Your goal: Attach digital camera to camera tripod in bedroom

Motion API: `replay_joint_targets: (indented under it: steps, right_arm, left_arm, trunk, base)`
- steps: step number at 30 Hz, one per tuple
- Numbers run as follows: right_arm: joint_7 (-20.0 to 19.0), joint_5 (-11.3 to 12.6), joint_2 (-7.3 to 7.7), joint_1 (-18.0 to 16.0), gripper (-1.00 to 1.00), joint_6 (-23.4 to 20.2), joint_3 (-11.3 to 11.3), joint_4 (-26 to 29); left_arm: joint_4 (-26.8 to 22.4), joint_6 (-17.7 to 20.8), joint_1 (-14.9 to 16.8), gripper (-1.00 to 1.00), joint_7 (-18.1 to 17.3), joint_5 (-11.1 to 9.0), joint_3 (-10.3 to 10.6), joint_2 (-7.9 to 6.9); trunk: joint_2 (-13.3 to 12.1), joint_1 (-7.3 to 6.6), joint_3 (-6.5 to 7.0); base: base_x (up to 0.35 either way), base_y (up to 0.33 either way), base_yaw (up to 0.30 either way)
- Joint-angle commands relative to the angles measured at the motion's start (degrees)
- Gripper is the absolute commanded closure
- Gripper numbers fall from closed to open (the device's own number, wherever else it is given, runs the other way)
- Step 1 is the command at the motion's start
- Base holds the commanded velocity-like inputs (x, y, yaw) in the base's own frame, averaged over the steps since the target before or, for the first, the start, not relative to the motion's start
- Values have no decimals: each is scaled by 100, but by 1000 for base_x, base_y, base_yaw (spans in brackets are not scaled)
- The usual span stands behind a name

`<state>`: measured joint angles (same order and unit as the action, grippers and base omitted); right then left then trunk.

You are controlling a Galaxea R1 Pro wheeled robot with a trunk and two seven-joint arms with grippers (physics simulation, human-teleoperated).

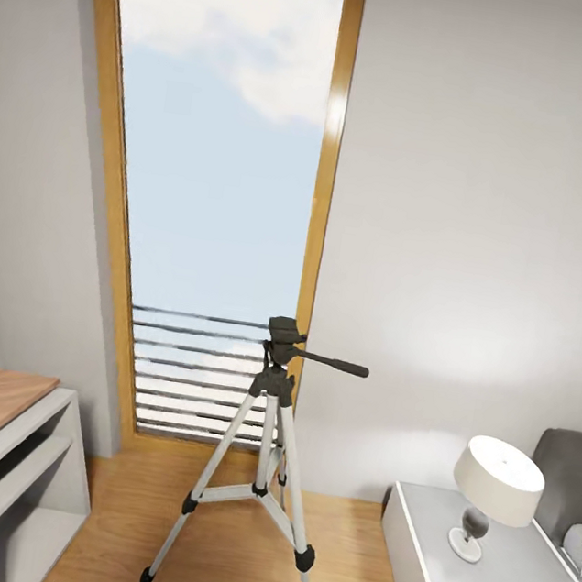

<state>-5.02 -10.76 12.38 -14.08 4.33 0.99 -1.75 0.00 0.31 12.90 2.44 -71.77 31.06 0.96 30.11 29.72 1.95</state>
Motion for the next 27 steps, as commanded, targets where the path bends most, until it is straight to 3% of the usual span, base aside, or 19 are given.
replay_joint_targets:
  steps: [1, 27]
  right_arm:
    - [-10, -31, 2, -7, -100, 34, 7, -19]
    - [-23, -40, -19, -7, -100, -9, 16, -19]
  left_arm:
    - [0, 4, 2, 100, 19, -29, 49, 1]
    - [0, 4, 2, 100, 19, -30, 49, 1]
  trunk:
    - [3, 2, -1]
    - [3, 2, -1]
  base:
    - [0, 0, -83]
    - [0, 0, -10]
